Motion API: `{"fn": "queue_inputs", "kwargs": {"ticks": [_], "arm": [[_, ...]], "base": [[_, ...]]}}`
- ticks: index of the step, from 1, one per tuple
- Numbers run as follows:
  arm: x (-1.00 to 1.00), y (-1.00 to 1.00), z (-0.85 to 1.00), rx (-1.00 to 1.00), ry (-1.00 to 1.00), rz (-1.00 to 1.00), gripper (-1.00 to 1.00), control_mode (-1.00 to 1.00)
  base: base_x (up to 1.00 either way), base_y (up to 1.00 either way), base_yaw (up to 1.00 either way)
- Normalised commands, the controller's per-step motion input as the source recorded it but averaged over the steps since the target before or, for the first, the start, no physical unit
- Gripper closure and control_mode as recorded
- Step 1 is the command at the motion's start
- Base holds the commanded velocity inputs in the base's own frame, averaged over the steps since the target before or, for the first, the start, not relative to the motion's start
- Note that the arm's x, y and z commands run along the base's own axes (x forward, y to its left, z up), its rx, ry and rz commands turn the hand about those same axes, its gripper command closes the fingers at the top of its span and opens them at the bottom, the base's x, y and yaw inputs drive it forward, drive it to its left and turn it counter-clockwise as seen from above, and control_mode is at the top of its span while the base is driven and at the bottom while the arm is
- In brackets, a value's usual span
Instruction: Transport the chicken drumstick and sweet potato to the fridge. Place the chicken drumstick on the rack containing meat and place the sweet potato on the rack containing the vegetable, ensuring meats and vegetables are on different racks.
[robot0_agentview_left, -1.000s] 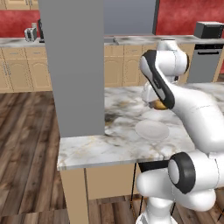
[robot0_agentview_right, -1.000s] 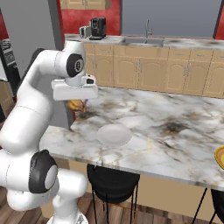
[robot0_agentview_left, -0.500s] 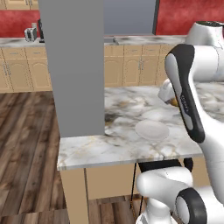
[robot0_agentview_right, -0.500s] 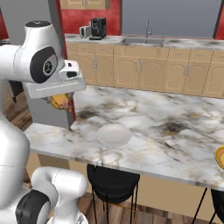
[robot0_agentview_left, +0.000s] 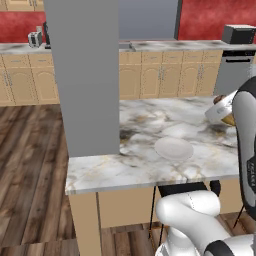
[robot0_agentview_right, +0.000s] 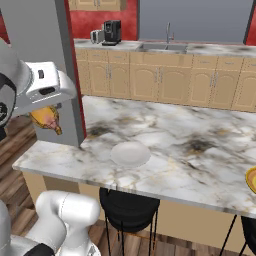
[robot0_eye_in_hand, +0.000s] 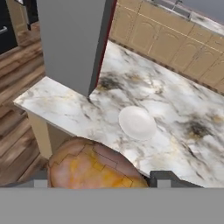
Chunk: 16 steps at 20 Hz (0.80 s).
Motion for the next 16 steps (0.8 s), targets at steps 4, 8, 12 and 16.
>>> {"fn": "queue_inputs", "kwargs": {"ticks": [4, 8, 12, 16], "arm": [[-0.1, 0.11, 0.18, 0.04, -0.01, 0.0, 1.0, -1.0], [-0.07, 0.16, 0.22, 0.04, 0.0, 0.0, 1.0, -1.0], [-0.21, 0.13, 0.28, 0.02, 0.0, 0.0, 1.0, -1.0], [-0.49, 0.05, 0.33, 0.01, -0.02, 0.0, 1.0, -1.0]], "base": [[0.0, 0.0, 0.0], [0.0, 0.0, 0.0], [0.0, 0.0, 0.0], [0.0, 0.0, 0.0]]}}
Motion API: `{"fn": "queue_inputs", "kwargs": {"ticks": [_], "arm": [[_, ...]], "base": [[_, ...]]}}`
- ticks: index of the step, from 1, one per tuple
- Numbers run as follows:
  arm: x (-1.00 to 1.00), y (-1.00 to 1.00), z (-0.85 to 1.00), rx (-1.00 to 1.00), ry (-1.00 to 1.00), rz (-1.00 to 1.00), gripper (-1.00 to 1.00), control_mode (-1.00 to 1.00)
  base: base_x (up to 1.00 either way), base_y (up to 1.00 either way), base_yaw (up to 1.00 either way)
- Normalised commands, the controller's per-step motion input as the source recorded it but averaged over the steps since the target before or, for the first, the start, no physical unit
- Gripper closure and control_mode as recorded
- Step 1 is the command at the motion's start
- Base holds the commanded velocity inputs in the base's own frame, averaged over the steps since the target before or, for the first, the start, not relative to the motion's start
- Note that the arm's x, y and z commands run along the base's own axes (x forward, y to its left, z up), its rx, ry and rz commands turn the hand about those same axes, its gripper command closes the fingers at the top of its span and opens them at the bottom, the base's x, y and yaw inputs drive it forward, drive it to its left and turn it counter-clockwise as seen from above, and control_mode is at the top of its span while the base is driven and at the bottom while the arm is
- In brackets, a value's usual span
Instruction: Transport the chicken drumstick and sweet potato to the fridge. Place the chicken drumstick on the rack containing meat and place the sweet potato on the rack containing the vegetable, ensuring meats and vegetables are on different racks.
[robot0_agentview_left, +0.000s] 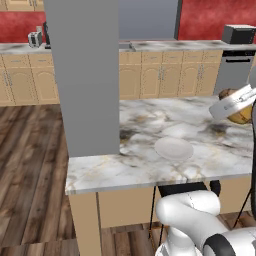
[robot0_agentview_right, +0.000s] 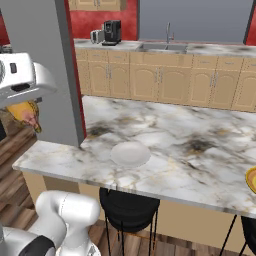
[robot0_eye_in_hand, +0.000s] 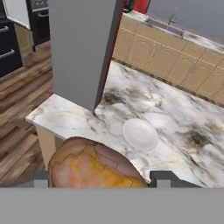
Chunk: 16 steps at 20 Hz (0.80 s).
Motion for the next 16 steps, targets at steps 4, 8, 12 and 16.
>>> {"fn": "queue_inputs", "kwargs": {"ticks": [4, 8, 12, 16], "arm": [[-0.55, 0.07, 0.34, 0.0, -0.09, 0.0, 1.0, -1.0], [-0.12, 0.04, 0.09, 0.0, -0.02, 0.0, 1.0, 1.0], [0.0, 0.0, 0.0, 0.0, 0.0, 0.0, 1.0, 1.0], [0.0, 0.0, 0.0, 0.0, 0.0, 0.0, 1.0, 1.0]], "base": [[0.0, 0.0, 0.0], [-0.15, 0.25, 0.0], [0.0, 0.87, 0.11], [0.17, 1.0, 0.2]]}}
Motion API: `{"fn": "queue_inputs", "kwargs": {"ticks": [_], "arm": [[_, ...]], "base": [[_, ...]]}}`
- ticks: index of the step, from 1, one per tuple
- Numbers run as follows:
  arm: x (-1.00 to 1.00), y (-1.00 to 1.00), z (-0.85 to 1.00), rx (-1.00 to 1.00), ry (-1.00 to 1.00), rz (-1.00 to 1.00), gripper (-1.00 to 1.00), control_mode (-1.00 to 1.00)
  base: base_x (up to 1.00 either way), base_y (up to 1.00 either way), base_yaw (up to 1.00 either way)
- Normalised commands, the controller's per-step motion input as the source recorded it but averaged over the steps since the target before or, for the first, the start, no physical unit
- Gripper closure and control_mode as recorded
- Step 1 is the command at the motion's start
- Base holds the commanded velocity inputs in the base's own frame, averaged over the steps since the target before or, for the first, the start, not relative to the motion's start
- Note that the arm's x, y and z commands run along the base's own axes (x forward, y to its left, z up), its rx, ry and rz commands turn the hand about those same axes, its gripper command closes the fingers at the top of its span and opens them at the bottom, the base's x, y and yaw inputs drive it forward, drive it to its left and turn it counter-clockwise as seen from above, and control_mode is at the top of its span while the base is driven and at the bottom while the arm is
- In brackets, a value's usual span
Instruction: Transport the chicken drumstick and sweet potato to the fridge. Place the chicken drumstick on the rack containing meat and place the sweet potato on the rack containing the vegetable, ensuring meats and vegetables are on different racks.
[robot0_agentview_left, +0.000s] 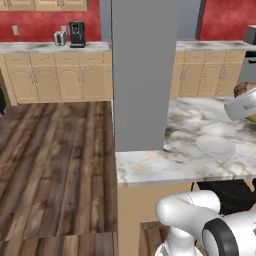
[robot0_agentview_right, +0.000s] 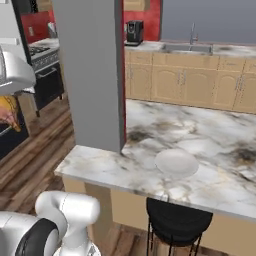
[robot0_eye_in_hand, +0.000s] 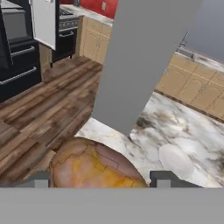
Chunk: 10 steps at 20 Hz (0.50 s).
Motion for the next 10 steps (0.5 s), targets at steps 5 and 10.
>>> {"fn": "queue_inputs", "kwargs": {"ticks": [5, 10], "arm": [[0.0, 0.0, 0.0, 0.0, 0.0, 0.0, 1.0, 1.0], [0.0, 0.0, 0.0, 0.0, 0.0, 0.0, 1.0, 1.0]], "base": [[0.5, 1.0, 0.25], [0.49, 1.0, 0.35]]}}
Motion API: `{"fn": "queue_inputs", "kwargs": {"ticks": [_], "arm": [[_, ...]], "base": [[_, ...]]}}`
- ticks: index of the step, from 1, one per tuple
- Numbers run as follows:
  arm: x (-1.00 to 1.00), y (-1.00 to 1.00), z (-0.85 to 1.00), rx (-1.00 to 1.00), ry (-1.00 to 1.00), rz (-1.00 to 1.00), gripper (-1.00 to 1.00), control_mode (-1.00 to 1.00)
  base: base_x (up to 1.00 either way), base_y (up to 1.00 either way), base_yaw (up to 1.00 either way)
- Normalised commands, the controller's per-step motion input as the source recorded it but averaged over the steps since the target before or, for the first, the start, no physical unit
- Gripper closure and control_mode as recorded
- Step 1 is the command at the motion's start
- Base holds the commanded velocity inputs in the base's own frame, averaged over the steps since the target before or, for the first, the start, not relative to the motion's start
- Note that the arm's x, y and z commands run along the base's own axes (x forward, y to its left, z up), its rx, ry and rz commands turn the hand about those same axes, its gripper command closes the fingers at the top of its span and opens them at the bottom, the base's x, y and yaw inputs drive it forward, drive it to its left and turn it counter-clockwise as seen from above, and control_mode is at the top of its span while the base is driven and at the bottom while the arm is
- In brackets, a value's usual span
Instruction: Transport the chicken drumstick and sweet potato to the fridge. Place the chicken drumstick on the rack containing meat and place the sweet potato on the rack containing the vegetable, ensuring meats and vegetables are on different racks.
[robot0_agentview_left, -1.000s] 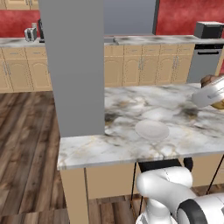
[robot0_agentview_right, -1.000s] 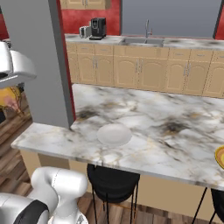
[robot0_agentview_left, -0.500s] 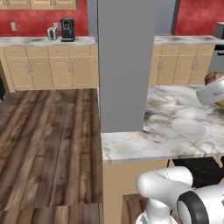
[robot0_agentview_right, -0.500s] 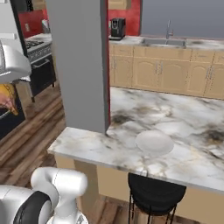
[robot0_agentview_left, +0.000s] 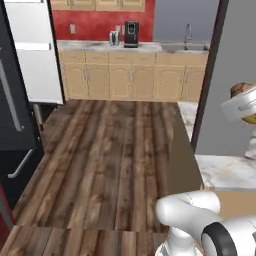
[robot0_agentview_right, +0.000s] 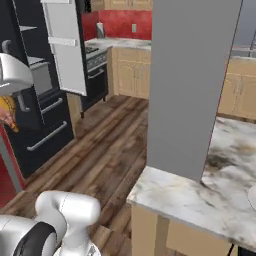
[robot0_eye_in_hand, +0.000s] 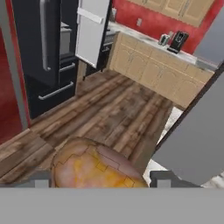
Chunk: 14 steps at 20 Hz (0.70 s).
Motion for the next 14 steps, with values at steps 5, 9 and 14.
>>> {"fn": "queue_inputs", "kwargs": {"ticks": [5, 9, 14], "arm": [[0.0, 0.0, 0.0, 0.0, 0.0, 0.0, 1.0, 1.0], [0.0, 0.0, 0.0, 0.0, 0.0, 0.0, 1.0, 1.0], [0.0, 0.0, 0.0, 0.0, 0.0, 0.0, 1.0, 1.0]], "base": [[0.54, 1.0, 0.44], [0.72, 0.97, 0.49], [0.77, 0.72, 0.53]]}}
